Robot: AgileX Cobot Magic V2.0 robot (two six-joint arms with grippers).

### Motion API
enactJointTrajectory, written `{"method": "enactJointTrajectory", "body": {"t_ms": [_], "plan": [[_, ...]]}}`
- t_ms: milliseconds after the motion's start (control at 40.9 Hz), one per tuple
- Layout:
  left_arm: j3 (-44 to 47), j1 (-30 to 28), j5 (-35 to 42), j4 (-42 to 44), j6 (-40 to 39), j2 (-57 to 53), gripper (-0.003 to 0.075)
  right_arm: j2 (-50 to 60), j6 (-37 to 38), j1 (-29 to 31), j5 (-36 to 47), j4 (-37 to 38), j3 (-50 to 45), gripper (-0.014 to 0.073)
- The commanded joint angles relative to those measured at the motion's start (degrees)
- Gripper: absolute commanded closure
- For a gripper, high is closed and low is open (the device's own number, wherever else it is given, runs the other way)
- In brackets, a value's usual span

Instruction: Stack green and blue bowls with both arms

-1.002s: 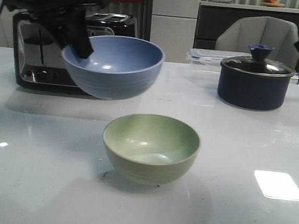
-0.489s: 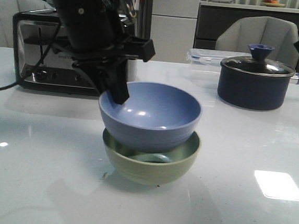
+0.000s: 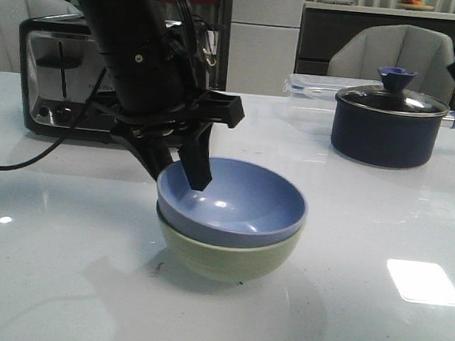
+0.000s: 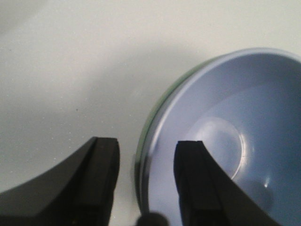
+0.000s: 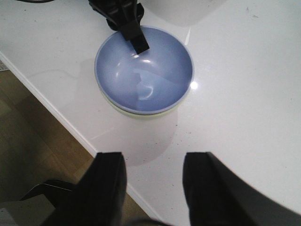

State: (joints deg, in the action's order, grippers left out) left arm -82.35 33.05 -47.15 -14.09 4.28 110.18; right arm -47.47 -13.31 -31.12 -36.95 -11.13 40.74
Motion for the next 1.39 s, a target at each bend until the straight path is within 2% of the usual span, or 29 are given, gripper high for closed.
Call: {"method": "enactJointTrajectory", "body": {"t_ms": [0,244,635,1002,1270,1368], "plan": [[-1.9,0.4,3.0,-0.8,1.1,-5.7,0.033,0.1,-0.6,-0.1,3.2,-0.1,1.5,0.018],[1.3,0.4,2.6,5.3,1.5,-18.3,0.033,0.1,-0.6,-0.1,3.2,-0.1,1.5,0.018],[20.9,0.4,4.6,11.5,1.5,-47.7,0.033,0.1,-0.6,-0.1,3.2,-0.1,1.5,0.018],[37.1,0.4,4.1,12.1,1.5,-73.3,0.033,0.1,-0.6,-0.1,3.3,-0.1,1.5,0.018],[42.7,0.3,4.1,12.7,1.3,-78.9,0.0332,0.1,-0.6,0.0,3.2,-0.1,1.5,0.018],[43.7,0.3,4.1,16.0,-2.8,-78.7,0.0358,0.1,-0.6,0.0,3.2,1.1,1.5,0.018]]}}
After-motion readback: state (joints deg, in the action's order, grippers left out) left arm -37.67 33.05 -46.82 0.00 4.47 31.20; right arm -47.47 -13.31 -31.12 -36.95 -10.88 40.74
